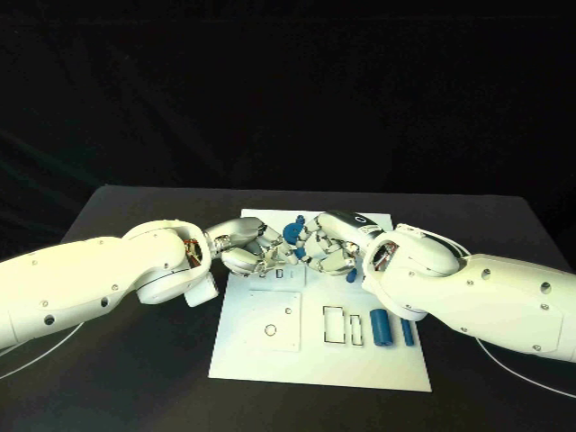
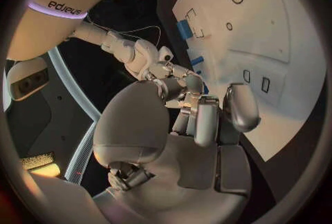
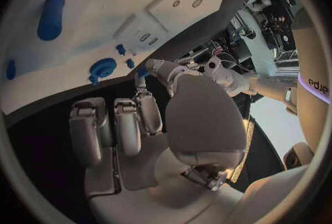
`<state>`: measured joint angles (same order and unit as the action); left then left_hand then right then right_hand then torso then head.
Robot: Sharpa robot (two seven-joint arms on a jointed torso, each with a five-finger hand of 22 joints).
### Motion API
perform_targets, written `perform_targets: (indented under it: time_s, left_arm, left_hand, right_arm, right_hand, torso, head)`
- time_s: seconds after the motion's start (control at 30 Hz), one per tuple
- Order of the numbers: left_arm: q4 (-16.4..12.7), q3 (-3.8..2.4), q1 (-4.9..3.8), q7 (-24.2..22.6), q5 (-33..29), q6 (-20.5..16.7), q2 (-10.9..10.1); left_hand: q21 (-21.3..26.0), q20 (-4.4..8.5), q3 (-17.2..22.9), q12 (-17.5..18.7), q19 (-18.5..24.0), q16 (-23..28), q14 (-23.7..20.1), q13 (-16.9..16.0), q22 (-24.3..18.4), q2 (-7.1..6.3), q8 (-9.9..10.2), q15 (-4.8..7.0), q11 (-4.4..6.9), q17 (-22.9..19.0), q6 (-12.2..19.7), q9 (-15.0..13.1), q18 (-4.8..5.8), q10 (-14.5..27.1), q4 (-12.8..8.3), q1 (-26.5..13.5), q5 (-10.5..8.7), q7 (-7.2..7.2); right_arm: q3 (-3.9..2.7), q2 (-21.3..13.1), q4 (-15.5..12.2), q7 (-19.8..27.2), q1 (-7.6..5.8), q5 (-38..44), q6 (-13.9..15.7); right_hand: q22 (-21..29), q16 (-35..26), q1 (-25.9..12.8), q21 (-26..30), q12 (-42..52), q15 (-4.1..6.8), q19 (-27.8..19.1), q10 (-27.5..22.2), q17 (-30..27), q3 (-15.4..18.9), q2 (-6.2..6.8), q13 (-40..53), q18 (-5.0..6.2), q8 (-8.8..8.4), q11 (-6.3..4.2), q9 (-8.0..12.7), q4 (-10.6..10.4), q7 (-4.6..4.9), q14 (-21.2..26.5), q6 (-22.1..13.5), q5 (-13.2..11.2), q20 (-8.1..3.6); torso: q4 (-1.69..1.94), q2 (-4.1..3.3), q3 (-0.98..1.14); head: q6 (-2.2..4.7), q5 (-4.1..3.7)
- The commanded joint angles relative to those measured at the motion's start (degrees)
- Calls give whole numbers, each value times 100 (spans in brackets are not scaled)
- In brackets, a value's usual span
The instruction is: Assemble the parts on the task board
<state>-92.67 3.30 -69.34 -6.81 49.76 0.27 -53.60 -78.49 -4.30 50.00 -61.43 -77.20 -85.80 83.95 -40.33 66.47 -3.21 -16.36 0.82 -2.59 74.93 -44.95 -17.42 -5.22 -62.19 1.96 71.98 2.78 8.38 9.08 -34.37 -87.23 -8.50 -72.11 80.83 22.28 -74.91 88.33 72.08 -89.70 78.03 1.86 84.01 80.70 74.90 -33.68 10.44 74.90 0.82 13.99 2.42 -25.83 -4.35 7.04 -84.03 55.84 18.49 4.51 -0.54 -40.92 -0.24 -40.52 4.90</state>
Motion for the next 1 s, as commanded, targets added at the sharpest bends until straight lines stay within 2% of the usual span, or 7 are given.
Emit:
perform_targets:
  time_s: [0.03, 0.7, 1.0]
  left_arm:
    - [-3, -3, 2, -111, -92, -58, 6]
    - [59, -6, 2, -188, -341, -495, -5]
    - [106, -5, 2, -31, -296, -404, 34]
  left_hand:
    - [-40, -7, 44, -68, -57, -33, 351, -52, 24, 24, 30, 46, 18, 860, 40, 11, 40, -52, -1, -35, 10, -10]
    - [-153, 22, 91, -275, -159, -102, 400, -383, 230, 58, 99, 81, 56, 971, 36, 49, 79, -250, -28, -106, 10, -43]
    - [-160, 25, 96, -284, -165, -107, 404, -399, 243, 67, 108, 84, 57, 980, 41, 53, 82, -258, -28, -113, 9, -42]
  right_arm:
    - [-2, 16, 9, -25, 0, 16, -39]
    - [0, 44, 28, -29, 7, 15, -101]
    - [0, 45, 4, -18, 8, 15, -58]
  right_hand:
    - [-1509, 19, 12, -30, 24, -26, 599, 29, 1240, -16, -54, 477, -82, 18, 1, -34, 30, 14, -533, 47, -19, -6]
    - [-1509, 18, 8, -30, 26, -24, 599, 34, 1238, -18, -56, 479, -82, 27, -2, -39, 38, 11, -533, 51, -39, -6]
    - [-1509, 18, 7, -30, 27, -24, 599, 35, 1239, -18, -57, 479, -82, 28, -2, -40, 39, 11, -533, 51, -43, -6]
  torso:
    - [-3, 0, -2]
    - [-9, -4, 5]
    - [-5, 0, 2]
  head:
    - [5, 1]
    - [-2, 10]
    - [-17, 8]
